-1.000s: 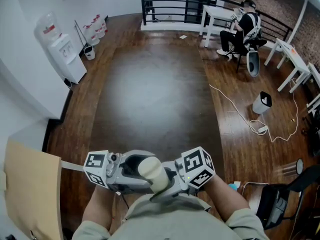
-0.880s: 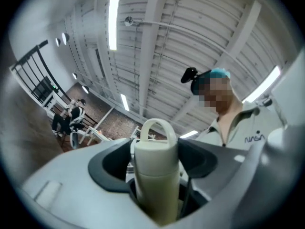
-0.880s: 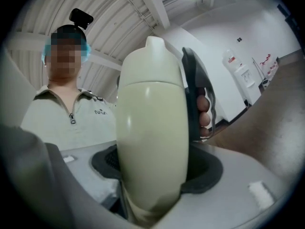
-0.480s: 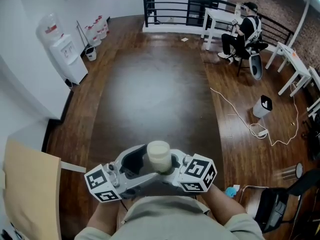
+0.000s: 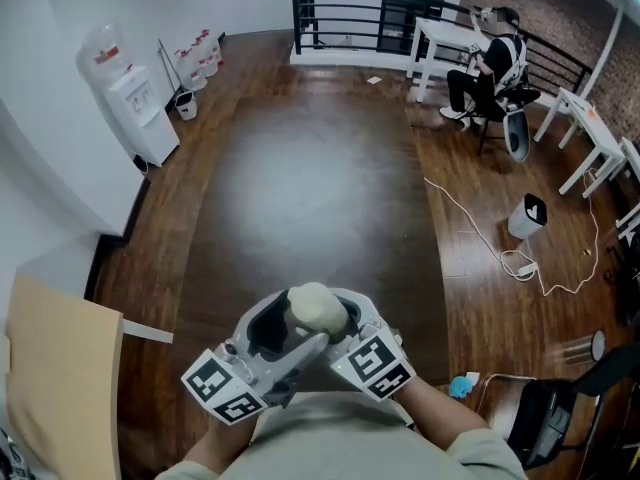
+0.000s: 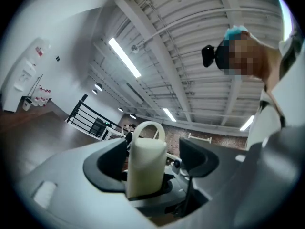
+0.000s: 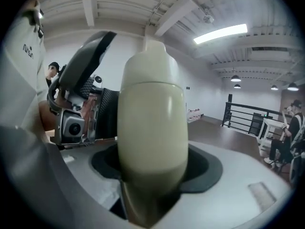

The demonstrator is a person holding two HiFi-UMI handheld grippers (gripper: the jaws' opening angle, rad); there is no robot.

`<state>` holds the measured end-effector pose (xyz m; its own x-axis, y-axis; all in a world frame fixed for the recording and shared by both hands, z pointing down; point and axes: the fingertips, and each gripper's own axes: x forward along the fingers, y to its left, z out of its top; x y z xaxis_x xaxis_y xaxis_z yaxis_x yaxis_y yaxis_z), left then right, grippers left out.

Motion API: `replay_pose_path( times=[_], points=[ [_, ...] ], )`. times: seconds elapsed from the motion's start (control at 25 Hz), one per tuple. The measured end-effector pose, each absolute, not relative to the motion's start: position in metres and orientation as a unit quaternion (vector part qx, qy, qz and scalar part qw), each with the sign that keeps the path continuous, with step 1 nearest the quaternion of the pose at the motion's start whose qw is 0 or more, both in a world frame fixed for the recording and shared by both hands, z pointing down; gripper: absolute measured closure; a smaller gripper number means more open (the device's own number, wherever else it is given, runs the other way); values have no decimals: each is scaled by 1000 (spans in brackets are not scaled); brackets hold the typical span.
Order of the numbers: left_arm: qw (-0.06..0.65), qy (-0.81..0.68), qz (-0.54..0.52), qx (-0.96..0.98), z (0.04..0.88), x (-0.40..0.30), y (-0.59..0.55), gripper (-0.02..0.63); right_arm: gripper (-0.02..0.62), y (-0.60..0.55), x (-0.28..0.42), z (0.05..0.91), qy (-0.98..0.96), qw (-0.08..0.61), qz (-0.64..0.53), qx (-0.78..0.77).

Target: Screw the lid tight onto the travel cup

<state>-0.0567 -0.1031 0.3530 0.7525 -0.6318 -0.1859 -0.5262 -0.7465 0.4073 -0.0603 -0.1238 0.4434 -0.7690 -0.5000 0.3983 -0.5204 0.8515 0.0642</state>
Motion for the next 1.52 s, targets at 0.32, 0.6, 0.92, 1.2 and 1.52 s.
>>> replay_pose_path(
  times=[0.32,0.6,0.92,1.2,1.52],
  points=[
    [153,-319,-138,925,357,-52,-102,287,287,-110,-68,445,-942,226,3,249],
    [146,-301,-142,931,352,-55,-100,316,287,-100,-68,440,-948,228,1,221],
    [115,-131,-109,979,341,-40,-78,305,288,-60,-74,435,-972,214,80,55],
    [112,22,-53,992,350,-14,-49,302,291,-18,-82,450,-967,225,98,-69],
    [119,-26,-32,992,369,-9,-63,256,293,-36,-80,463,-976,201,78,-16]
  ],
)
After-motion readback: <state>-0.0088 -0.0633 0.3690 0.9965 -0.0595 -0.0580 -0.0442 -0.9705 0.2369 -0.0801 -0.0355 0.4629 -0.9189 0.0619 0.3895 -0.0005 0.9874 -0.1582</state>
